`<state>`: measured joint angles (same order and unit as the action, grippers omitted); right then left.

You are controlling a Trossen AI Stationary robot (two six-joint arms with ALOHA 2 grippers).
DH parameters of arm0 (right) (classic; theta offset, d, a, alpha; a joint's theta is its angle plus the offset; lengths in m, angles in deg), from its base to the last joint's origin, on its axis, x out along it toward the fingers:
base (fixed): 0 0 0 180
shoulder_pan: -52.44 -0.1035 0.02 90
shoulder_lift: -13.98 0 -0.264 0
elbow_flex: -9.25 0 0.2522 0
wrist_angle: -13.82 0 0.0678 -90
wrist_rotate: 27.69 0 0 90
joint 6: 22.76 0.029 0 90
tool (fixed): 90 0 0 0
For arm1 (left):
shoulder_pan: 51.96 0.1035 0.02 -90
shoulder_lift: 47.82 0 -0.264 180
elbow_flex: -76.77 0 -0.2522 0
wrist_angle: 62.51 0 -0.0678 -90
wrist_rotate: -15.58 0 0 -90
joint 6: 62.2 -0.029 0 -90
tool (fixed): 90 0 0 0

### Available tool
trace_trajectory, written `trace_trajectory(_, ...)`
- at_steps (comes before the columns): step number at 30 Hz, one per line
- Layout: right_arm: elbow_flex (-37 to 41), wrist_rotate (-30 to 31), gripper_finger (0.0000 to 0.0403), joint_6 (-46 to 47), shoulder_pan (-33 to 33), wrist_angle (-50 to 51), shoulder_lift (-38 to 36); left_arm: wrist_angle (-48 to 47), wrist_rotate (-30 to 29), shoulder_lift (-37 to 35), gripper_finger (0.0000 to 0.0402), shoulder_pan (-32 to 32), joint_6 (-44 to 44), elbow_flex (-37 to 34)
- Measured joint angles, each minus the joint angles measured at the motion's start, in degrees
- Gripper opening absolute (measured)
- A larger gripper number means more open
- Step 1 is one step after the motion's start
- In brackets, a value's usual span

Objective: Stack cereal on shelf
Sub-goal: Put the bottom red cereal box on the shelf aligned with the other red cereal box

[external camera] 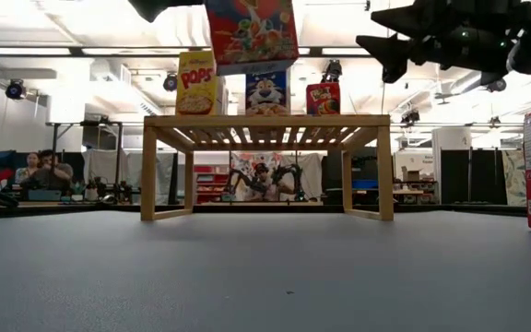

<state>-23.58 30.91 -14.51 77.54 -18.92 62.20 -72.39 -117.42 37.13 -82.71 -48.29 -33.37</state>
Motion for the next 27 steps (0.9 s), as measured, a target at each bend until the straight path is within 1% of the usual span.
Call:
trace_trajectory(3, -0.06, 0.03, 0.0251, 0.13, -0.25, -2.32, 2.50, -0.18, 0.02, -0.77, 0.0168, 0.42, -1.02, 0.00)
trace_trajectory(8, -2.14, -0.04, 0.0249, 0.73, -1.37, -2.38, 6.65, -0.13, 0.03, -2.30, 0.0168, 0.70, -1.70, 0.00)
trace_trajectory(20, -9.05, -0.14, 0.0264, -2.30, -9.69, -1.92, 14.96, -0.04, 0.04, -3.65, 0.0168, 0.98, -1.47, 0.00)
trace_trajectory(27, -12.14, -0.02, 0.0272, 1.52, -10.61, -1.80, 20.96, -0.08, 0.04, -3.65, 0.0168, 1.63, -1.47, 0.00)
